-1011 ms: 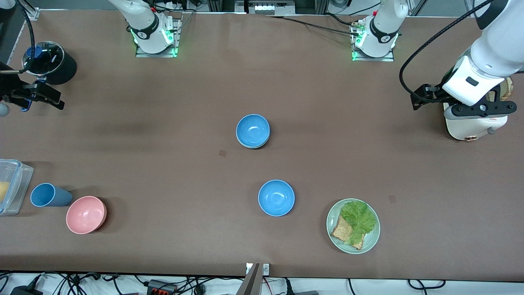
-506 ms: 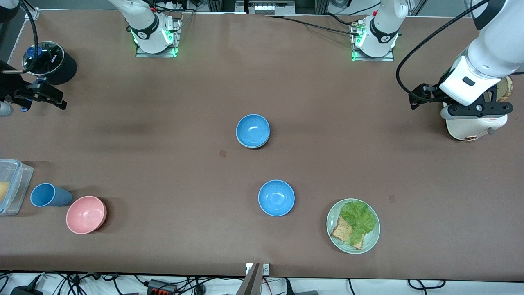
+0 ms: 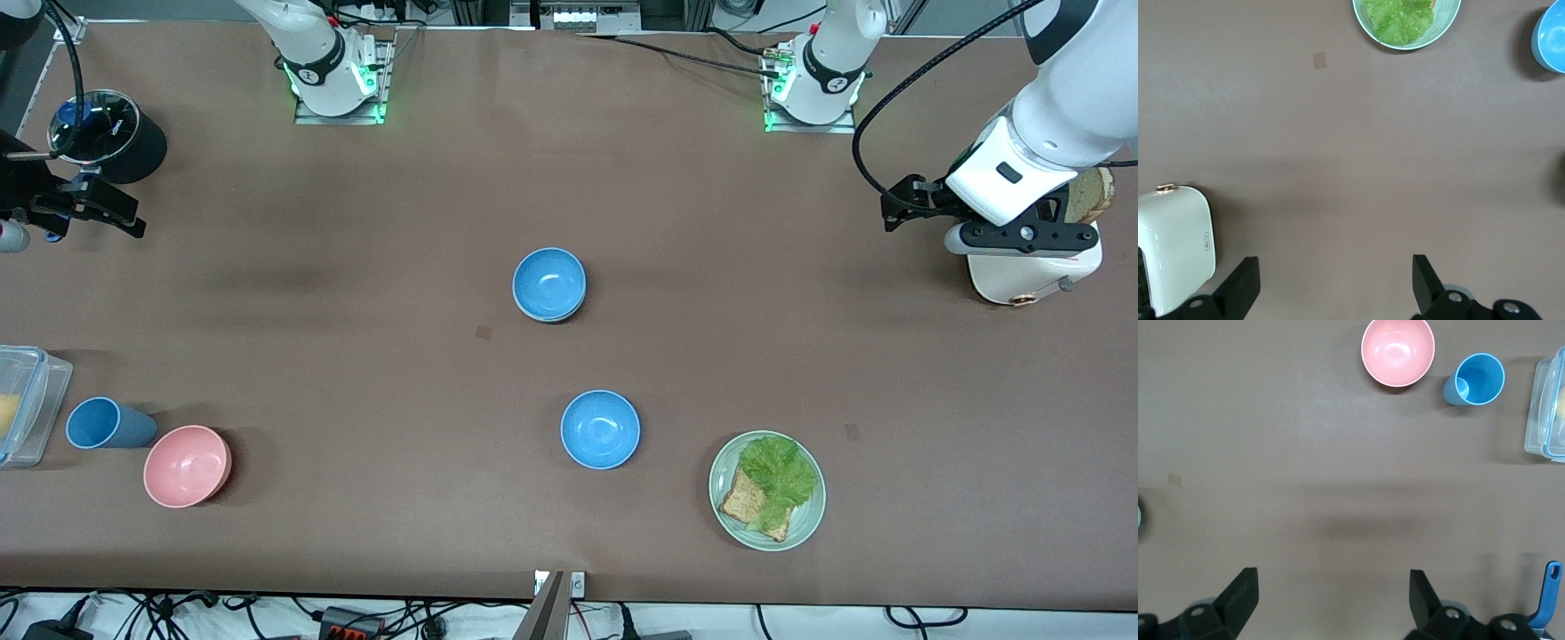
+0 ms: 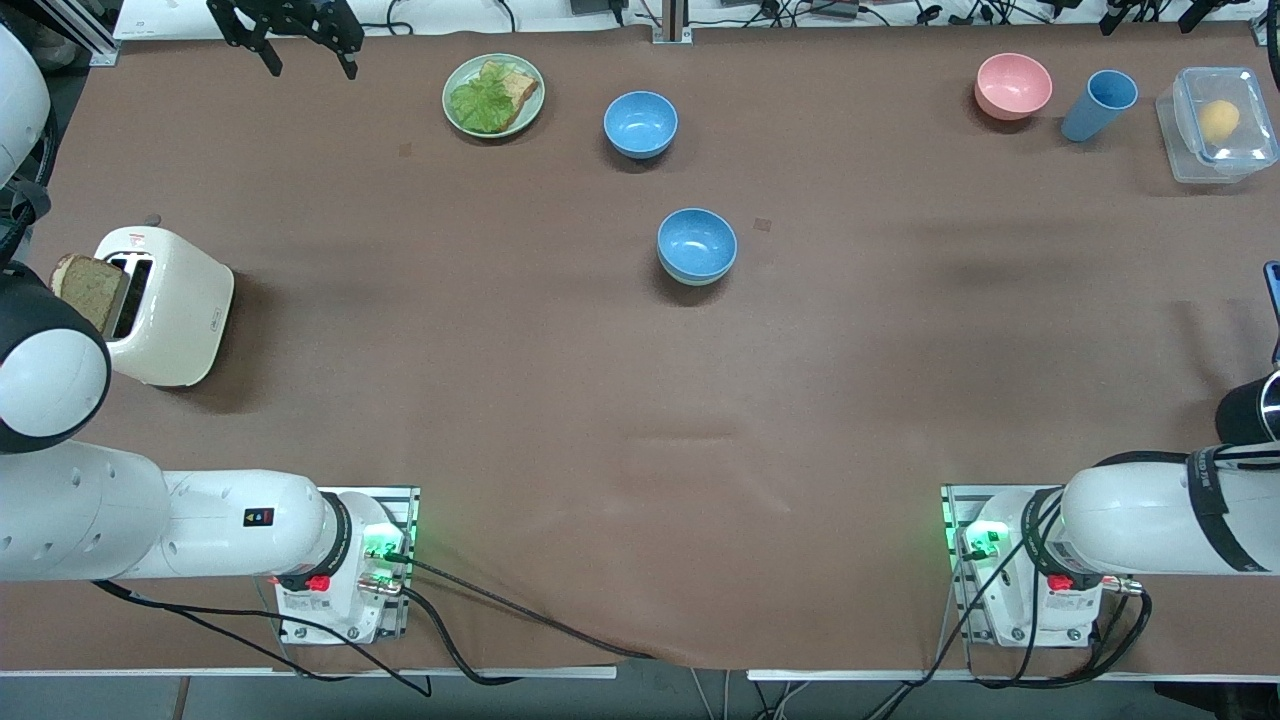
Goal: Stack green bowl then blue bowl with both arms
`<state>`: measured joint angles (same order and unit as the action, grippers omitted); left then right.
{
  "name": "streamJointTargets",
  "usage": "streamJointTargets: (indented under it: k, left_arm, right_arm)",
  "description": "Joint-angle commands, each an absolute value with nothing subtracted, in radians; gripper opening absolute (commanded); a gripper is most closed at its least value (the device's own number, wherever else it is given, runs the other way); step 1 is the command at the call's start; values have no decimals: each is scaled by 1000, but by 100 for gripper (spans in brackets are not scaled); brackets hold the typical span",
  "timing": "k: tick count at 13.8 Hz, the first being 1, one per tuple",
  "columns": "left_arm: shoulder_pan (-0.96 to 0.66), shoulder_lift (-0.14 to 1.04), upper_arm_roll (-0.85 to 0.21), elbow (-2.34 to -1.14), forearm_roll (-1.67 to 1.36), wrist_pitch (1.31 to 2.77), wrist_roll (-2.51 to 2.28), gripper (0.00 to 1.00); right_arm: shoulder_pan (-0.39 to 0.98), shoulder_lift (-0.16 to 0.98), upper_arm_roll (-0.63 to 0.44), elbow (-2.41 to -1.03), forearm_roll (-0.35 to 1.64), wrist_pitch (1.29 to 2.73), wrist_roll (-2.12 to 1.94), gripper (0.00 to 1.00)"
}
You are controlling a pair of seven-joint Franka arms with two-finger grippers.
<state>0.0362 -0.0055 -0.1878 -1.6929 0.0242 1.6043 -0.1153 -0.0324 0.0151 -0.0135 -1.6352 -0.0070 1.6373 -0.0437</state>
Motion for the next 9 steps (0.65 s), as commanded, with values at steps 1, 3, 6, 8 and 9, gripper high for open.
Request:
streamJointTargets:
  k: [1, 3, 6, 8, 9]
  left_arm:
    - [35, -21, -181, -1704, 8, 1597, -84, 100]
    - [37, -20, -181, -1704, 6, 1597, -89, 100]
    - [38, -20, -175, -1704, -20, 1594, -100, 100]
    - [40, -20, -175, -1704, -21, 1594, -101, 100]
    - [40, -20, -175, -1704, -23, 1595, -101, 100]
  right_arm:
    - [-28, -8, -12, -1657, -21, 1640, -29, 100]
    - [-29, -8, -11, -1657, -21, 1640, -28, 100]
    - [-29, -6, -12, -1657, -21, 1640, -28, 100]
    - [-29, -8, -11, -1657, -21, 1640, -28, 100]
    - [-29, -6, -12, -1657, -21, 1640, -29, 100]
